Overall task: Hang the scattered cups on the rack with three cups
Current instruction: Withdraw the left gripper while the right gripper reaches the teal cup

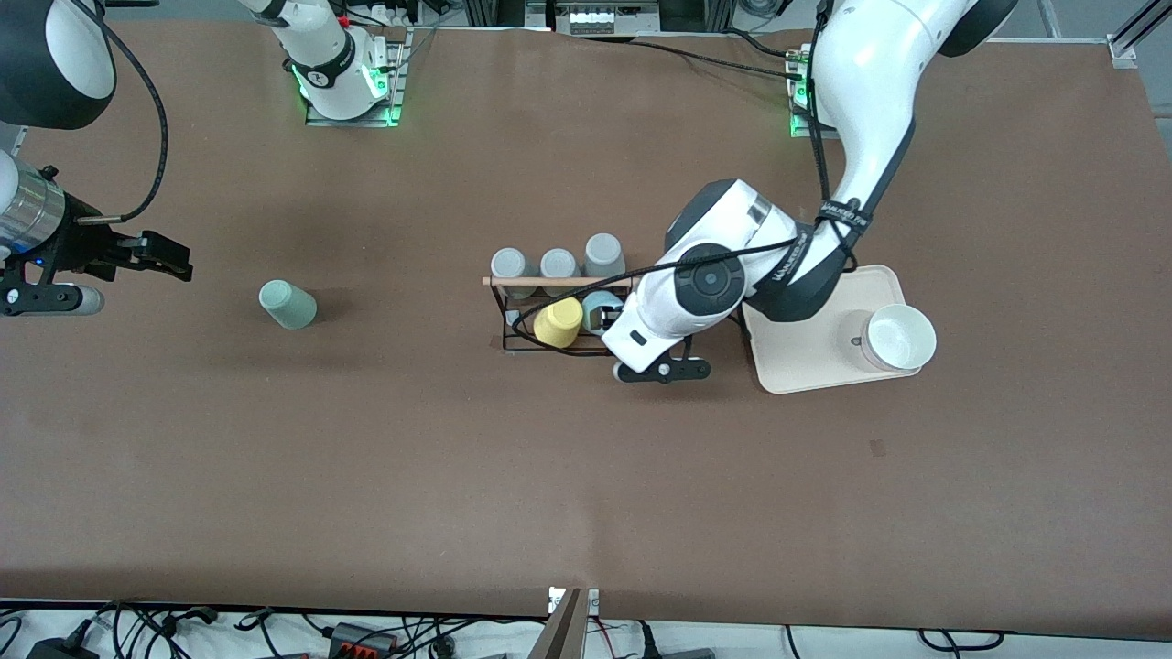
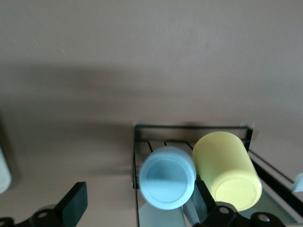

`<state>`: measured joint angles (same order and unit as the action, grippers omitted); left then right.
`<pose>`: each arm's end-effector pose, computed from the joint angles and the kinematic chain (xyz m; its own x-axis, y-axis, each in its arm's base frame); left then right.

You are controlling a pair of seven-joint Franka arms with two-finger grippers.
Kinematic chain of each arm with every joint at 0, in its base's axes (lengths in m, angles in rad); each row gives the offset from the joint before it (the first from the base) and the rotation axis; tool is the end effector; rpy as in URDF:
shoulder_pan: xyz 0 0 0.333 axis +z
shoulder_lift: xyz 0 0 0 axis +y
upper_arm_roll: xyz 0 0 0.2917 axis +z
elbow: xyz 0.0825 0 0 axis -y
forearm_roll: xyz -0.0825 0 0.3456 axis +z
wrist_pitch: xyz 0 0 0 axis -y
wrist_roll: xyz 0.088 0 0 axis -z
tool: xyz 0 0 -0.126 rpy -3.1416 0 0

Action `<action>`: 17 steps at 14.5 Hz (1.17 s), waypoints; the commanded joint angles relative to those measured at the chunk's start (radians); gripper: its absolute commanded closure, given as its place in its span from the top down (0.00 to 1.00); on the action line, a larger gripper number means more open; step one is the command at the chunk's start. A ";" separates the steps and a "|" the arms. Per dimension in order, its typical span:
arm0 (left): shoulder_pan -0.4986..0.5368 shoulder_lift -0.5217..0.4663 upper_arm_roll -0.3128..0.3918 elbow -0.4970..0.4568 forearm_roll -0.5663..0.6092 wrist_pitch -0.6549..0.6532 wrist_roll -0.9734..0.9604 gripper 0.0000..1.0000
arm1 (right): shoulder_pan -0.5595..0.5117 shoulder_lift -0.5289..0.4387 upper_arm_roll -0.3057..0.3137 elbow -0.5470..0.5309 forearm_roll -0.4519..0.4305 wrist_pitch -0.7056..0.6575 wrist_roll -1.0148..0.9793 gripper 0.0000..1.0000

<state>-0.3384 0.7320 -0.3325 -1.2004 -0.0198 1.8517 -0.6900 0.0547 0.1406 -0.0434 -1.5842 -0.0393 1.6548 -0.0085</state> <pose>0.5699 -0.3828 0.3366 0.9780 0.0840 -0.1911 0.1134 -0.9824 0.1487 0.5557 0.0029 0.5071 0.9973 0.0231 -0.0703 0.0262 -0.9987 0.0443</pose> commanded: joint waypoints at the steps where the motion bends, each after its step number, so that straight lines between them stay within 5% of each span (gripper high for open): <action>1: 0.053 -0.100 0.027 -0.008 0.031 -0.090 -0.008 1.00 | 0.007 0.002 0.004 0.004 -0.001 -0.012 0.005 1.00; 9: 0.376 -0.334 0.018 -0.013 0.032 -0.258 0.036 1.00 | 0.057 0.011 -0.001 0.004 -0.005 -0.010 -0.008 1.00; 14: 0.401 -0.375 0.024 -0.022 0.040 -0.436 0.136 1.00 | 0.059 0.117 -0.006 0.006 -0.022 0.020 -0.010 1.00; 17: 0.435 -0.427 0.020 -0.106 0.040 -0.419 0.222 1.00 | 0.057 0.192 -0.006 -0.045 -0.024 0.118 -0.007 1.00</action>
<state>0.0632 0.3786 -0.3044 -1.2096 -0.0003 1.4209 -0.5506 0.1168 0.2926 -0.0507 -1.6009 -0.0445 1.7175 -0.0094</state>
